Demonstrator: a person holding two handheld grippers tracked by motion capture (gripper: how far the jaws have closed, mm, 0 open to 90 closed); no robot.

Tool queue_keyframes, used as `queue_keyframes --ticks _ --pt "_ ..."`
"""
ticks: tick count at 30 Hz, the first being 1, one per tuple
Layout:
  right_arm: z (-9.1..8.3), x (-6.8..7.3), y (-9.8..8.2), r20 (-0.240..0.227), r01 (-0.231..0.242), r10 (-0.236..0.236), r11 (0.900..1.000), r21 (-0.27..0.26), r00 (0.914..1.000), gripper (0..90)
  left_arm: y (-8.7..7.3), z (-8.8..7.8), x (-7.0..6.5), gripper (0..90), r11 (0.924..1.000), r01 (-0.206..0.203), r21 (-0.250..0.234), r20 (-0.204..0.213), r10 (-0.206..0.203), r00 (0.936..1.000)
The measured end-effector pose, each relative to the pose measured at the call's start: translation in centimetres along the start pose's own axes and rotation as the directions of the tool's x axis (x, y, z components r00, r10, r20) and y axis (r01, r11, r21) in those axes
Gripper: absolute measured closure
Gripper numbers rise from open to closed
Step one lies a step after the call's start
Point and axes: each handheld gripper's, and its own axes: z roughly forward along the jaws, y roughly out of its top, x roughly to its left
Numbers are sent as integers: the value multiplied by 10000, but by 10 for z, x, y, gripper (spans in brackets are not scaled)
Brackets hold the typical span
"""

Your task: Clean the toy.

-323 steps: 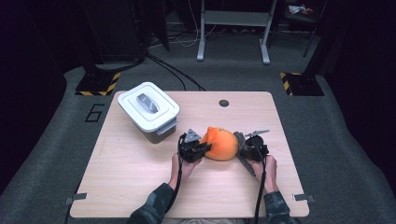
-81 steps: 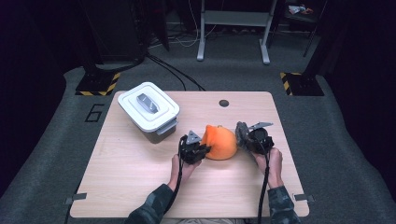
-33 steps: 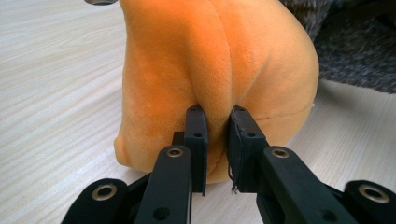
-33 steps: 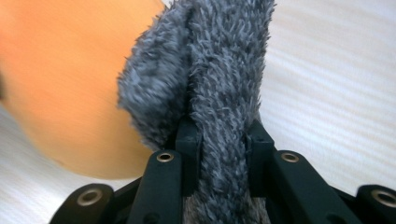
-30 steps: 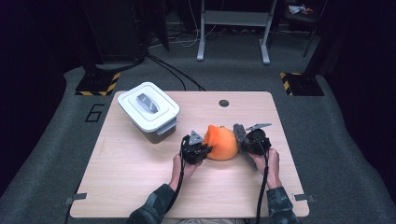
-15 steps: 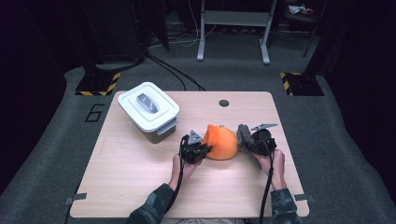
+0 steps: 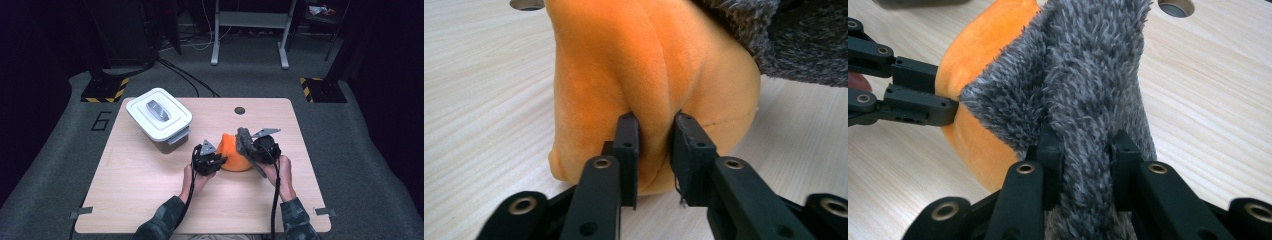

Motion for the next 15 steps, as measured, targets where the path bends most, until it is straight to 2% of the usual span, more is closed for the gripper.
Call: queue_keyframes --ticks 2,3,5,7,9,12,15 --pt "0 -2 -1 -31 -59 59 10000 6 10000 735 0 -1 -1 679 10000 20 -68 -8 -20 10000" --pt "0 -3 -1 -13 -13 13 10000 -6 10000 735 1 -2 -1 646 9999 -150 -48 73 151 9999" --pt "1 -3 -1 121 -45 44 10000 55 9999 735 1 -2 -2 573 9994 -338 26 -118 338 9994" --pt "1 -5 -1 130 -48 48 10000 31 9999 735 2 -2 -3 512 9992 -394 92 -123 395 9991" --pt "2 -5 -1 112 -67 66 10000 9 9999 735 2 -2 -3 466 9983 -494 311 -249 502 9984" --pt "2 -8 -1 95 -49 49 10000 -15 9999 735 -2 0 -3 428 9982 -464 367 -469 481 9977" --pt "3 -9 -2 50 -71 71 10000 -43 10000 735 -6 3 0 436 9988 -315 381 -429 332 9985"
